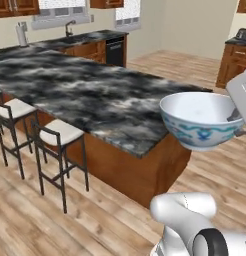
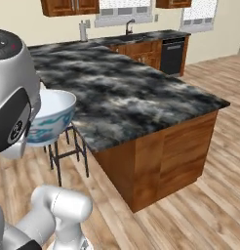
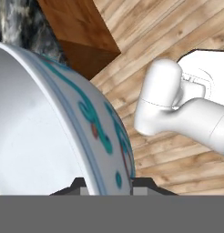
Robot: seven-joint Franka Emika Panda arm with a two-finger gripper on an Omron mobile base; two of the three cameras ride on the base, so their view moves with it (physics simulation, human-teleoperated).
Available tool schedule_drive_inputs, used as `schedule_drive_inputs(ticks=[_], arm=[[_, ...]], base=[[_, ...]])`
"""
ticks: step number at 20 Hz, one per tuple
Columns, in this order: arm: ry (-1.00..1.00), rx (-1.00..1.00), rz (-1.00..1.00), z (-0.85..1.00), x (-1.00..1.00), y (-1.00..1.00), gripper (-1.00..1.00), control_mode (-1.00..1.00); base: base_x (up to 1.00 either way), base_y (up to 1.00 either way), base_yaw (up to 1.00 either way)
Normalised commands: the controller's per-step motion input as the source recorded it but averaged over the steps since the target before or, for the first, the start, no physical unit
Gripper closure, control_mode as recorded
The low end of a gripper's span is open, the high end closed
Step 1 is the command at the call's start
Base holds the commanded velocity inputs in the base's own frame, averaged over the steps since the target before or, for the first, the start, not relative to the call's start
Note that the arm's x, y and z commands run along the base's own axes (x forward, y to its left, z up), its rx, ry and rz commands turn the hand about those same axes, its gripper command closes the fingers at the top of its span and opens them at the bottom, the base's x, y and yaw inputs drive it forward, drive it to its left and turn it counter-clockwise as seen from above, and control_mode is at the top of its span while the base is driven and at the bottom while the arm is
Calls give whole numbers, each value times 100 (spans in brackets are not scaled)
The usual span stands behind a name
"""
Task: Pick up the bowls from the cabinet and place each bowl in front of a stool on the dining counter.
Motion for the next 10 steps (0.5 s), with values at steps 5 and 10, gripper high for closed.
schedule_drive_inputs(ticks=[5, 10], arm=[[0, 0, 0, 0, 0, 0, 100, 100], [0, 0, 0, 0, 0, 0, 100, 100]], base=[[0, 100, -47], [16, 100, -47]])
